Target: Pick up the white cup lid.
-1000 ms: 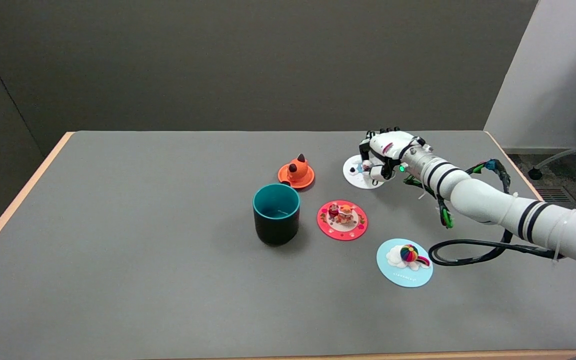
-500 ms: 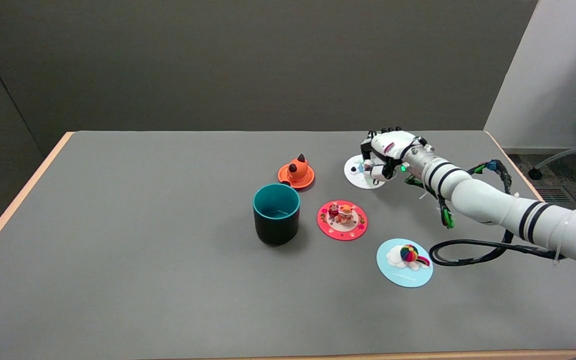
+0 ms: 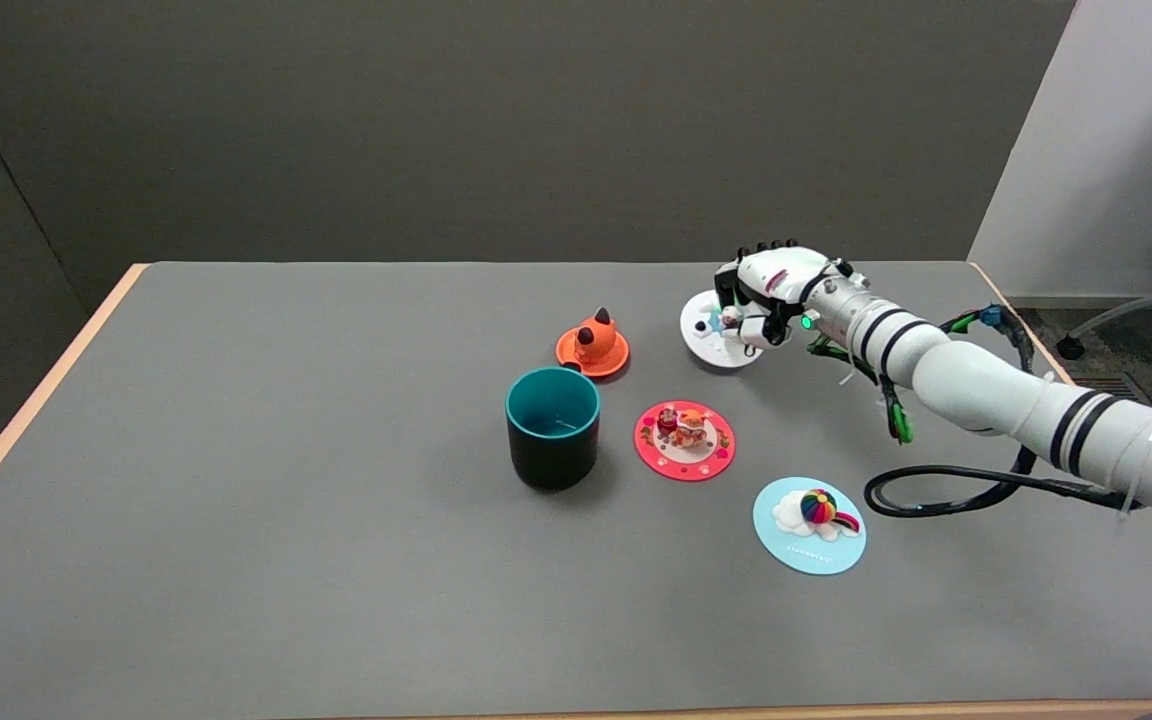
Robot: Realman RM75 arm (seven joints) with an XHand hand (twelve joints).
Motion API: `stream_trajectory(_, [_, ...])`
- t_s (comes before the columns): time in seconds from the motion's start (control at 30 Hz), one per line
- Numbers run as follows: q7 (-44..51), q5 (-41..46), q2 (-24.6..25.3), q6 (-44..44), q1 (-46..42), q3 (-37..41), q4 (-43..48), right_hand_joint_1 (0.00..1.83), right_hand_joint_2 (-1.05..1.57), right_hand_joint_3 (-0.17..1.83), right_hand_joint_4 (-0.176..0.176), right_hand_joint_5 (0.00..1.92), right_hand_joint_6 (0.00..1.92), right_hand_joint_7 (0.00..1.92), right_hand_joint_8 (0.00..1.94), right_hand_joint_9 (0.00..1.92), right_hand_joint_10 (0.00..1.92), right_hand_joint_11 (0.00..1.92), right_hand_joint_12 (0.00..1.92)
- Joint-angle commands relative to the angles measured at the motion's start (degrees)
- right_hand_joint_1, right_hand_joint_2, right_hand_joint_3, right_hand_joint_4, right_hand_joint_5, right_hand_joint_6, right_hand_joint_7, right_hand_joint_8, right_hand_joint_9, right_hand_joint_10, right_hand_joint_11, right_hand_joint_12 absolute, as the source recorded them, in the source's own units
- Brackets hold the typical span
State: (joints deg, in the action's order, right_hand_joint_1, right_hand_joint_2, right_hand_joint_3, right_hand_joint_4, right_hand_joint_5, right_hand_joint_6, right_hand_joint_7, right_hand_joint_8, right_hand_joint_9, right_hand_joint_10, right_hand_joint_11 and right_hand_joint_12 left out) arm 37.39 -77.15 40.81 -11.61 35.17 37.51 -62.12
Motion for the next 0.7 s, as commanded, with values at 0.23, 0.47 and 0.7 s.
stream_trajectory(0.23, [-0.08,3.18,-2.46,7.82,1.3,5.06,-6.43,1.05,1.29,0.16,0.012,0.61,1.56,0.48,1.74,0.48,1.15,0.56,0.43])
stream_trajectory(0.47, [-0.17,3.04,-2.3,14.27,4.71,5.78,-7.77,1.1,1.24,0.17,0.008,0.68,1.44,0.56,1.67,0.56,1.19,0.59,0.49])
stream_trajectory(0.7, [-1.5,2.69,-2.46,19.76,7.97,5.78,-9.27,1.13,1.17,0.23,0.009,0.73,1.34,0.67,1.59,0.64,1.21,0.63,0.57])
